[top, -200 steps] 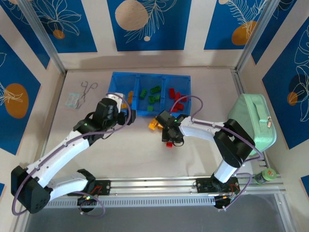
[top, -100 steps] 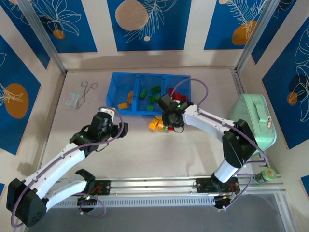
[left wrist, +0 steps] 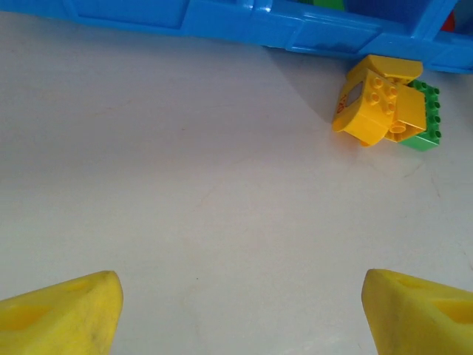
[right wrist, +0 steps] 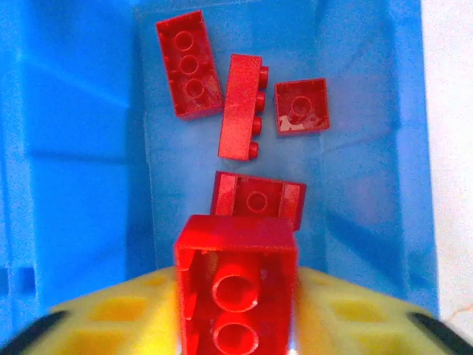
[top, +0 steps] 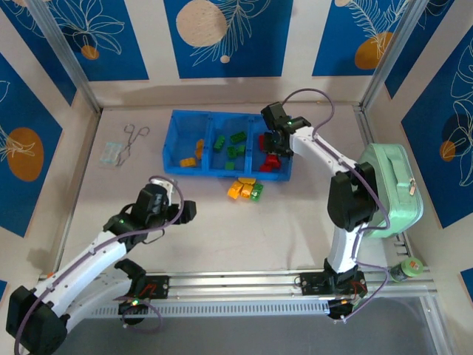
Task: Sort the legos into containers by color
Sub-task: Place the lego in the container, then pick up the lego from the center of the table.
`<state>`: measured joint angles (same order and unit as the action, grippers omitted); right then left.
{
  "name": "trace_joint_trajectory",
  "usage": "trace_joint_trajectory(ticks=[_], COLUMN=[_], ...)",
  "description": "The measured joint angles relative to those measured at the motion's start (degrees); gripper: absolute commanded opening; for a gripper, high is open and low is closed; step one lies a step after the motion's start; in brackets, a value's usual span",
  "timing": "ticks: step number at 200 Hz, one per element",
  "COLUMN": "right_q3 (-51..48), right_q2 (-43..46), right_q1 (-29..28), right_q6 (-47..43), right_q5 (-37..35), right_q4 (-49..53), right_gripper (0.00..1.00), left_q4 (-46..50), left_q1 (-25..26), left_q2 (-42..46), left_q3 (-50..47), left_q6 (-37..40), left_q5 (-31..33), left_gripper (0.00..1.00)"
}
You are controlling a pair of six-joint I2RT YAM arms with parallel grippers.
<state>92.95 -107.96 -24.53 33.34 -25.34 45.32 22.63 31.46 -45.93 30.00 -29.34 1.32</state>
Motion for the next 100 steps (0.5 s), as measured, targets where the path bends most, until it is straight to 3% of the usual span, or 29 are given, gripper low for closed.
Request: trace_joint_trajectory(ticks=[17, 47, 100], right_q3=[1.95, 0.7, -15.89], right_q2=[-1.36, 0.44, 12.37], right_q1=[0.22, -1.51, -3.65], right_q6=[-0.94, -0.98, 0.83], right_q5=[-0.04, -0.61, 0.94], right_q4=[0.35, -0.79, -6.95], right_gripper=[0.71, 0.7, 0.7], left_q4=[0.11, -1.22, -5.16], left_q1=[0.04, 0.33, 1.42], left_q2=[0.52, 0.85, -6.97], left_q3=[-0.24, -1.03, 0.74], left_q6=[-0.37, -0.66, -0.22], left_q5=[-1.27, -4.44, -7.37], left_gripper=[0.84, 0.84, 0.84])
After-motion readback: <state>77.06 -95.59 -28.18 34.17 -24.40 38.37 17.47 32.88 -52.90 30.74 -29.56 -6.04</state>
